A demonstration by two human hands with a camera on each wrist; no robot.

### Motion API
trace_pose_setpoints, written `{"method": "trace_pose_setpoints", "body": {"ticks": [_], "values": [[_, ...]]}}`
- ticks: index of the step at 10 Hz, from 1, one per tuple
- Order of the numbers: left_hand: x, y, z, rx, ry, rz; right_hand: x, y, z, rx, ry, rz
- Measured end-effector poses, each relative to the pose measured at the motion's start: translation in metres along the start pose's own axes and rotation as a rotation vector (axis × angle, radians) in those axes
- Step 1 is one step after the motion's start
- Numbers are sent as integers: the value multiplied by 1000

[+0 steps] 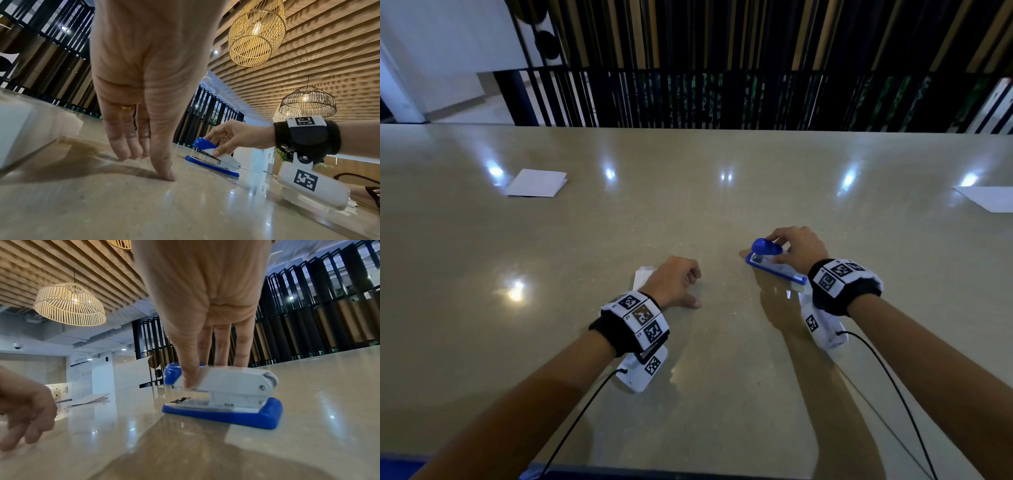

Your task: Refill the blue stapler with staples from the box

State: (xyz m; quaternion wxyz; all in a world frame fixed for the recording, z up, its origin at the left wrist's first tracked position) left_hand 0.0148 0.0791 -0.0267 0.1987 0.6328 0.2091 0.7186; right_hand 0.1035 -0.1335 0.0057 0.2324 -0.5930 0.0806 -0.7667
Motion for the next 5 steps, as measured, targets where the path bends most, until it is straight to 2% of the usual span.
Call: {"method": "trace_pose_setpoints", "body": {"ticks": [3,4,5], "values": [[-4,4,0,-28,-54,50,-10,0,2,-3,-54,-14],[-2,11,6,-52,-114,167,-9,-2,11,-6,-116,-74],[15,21,20,-67,-116,245,-9,-8,24,27,-189,-86]]}}
Point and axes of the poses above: each hand's wrist, its own z-axis towards the middle knuckle, its own x-axis out of the back of the hand, y = z × x, the point moved 9 cm from there along z, towards the middle knuckle, and after that the axes turned 14 degrees about y, right-handed, at the moved point
